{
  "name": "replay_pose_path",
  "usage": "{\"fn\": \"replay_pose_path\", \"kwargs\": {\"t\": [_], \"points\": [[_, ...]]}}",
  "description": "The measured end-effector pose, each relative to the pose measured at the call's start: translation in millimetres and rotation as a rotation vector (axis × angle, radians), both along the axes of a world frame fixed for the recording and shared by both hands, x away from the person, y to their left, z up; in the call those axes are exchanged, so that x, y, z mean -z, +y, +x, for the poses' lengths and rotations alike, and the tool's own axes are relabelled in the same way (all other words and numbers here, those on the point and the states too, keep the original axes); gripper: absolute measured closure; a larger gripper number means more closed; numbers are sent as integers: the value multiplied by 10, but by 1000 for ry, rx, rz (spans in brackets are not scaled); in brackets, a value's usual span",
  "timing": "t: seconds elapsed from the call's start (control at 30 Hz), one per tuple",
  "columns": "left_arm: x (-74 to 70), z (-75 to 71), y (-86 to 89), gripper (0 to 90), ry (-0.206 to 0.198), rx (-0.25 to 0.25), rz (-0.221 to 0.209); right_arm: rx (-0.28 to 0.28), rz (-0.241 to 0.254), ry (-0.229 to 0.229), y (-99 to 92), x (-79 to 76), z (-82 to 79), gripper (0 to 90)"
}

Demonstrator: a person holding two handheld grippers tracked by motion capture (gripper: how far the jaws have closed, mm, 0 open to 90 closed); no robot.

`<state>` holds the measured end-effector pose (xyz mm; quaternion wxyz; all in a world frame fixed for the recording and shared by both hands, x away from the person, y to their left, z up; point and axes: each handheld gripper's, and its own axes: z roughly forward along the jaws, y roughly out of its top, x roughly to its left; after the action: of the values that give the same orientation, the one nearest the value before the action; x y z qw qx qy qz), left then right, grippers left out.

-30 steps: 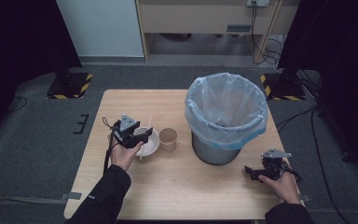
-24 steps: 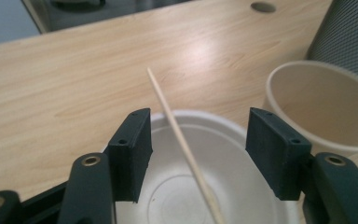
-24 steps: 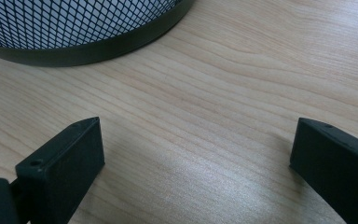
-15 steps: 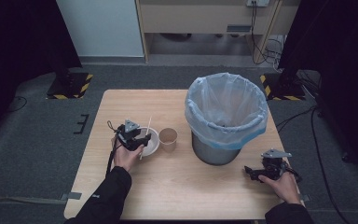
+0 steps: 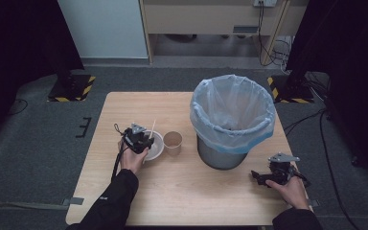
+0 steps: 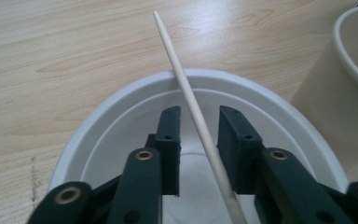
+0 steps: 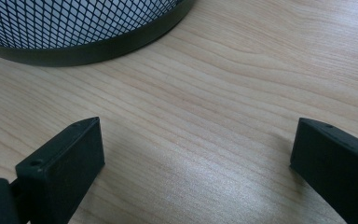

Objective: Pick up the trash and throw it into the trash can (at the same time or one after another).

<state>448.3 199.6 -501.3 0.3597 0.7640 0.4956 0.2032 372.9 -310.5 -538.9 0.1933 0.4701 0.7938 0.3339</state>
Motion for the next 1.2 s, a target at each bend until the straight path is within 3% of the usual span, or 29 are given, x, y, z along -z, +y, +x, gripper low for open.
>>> {"fn": "replay_pose_path", "kwargs": {"t": [0.2, 0.53, 0.63, 1.13, 1.2], "points": [[-4, 0, 23, 835, 23, -7, -1, -1, 0, 0, 0, 0, 0, 29], [-27, -15, 49, 851, 31, -9, -15, 0, 2, 1, 1, 0, -1, 29], [-82, -34, 63, 850, 14, -10, -26, -1, 0, 0, 0, 0, 0, 29], [-608, -231, 206, 851, -158, -5, -152, -1, 0, 0, 0, 0, 0, 29], [-627, -240, 208, 851, -166, -5, -157, -1, 0, 0, 0, 0, 0, 29]]}}
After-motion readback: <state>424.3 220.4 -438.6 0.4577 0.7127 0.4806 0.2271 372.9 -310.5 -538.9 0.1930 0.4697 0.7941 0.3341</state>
